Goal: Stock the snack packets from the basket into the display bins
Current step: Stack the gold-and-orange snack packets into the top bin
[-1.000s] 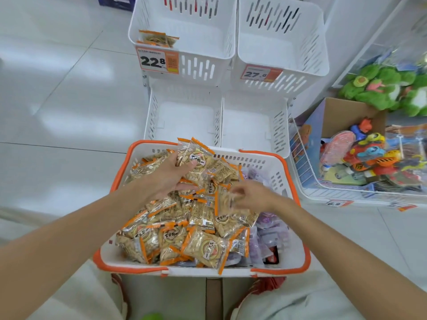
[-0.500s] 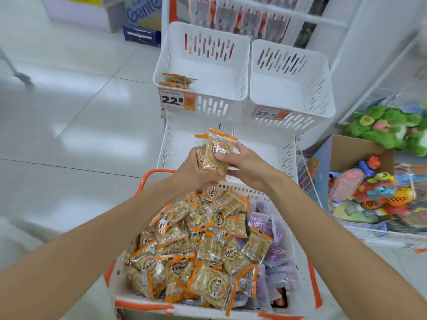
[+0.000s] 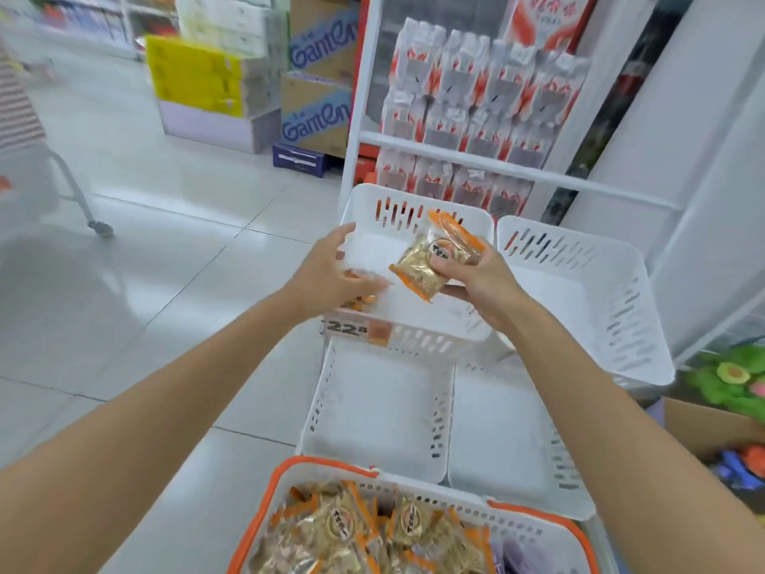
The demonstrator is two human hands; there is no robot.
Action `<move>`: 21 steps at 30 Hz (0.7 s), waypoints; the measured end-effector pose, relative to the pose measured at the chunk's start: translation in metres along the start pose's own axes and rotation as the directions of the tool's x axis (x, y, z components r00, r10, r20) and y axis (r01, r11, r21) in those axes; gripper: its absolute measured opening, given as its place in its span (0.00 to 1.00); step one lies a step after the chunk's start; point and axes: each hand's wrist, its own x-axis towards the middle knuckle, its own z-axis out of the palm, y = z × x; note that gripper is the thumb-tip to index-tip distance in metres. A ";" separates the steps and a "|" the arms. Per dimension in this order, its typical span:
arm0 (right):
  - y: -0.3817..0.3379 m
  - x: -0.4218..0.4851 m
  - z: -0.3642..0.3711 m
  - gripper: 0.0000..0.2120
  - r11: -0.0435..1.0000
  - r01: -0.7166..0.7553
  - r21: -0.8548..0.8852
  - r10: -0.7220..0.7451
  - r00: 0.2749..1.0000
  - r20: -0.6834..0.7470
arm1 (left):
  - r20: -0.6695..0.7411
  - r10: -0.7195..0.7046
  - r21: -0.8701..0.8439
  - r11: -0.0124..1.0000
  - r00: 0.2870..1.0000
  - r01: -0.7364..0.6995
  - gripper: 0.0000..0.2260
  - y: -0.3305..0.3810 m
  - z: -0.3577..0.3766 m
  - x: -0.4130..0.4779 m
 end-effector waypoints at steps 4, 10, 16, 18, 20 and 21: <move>0.021 0.079 0.013 0.19 0.945 0.182 -0.270 -0.236 0.954 -0.185 | -0.121 -0.087 0.041 0.995 0.989 0.092 0.40 -0.048 -0.007 0.062; 0.077 0.135 0.057 0.18 0.850 0.216 -0.480 -0.153 0.974 0.166 | -0.084 -0.111 -0.241 0.967 0.990 0.088 0.26 -0.085 0.015 0.095; 0.080 0.140 0.042 0.18 0.815 0.149 -0.560 0.080 0.928 0.363 | -0.138 -0.107 -0.367 0.929 0.985 0.049 0.19 -0.089 0.024 0.096; 0.081 0.139 0.044 0.16 0.805 0.131 -0.579 0.124 0.917 0.379 | -0.142 -0.110 -0.373 0.926 0.984 0.050 0.19 -0.089 0.024 0.095; 0.080 0.140 0.051 0.16 0.852 0.103 -0.513 0.138 0.901 0.410 | -0.140 -0.114 -0.367 0.929 0.984 0.055 0.19 -0.087 0.024 0.094; 0.079 0.140 0.056 0.17 0.864 0.103 -0.493 0.130 0.900 0.416 | -0.137 -0.118 -0.365 0.929 0.983 0.060 0.19 -0.086 0.024 0.093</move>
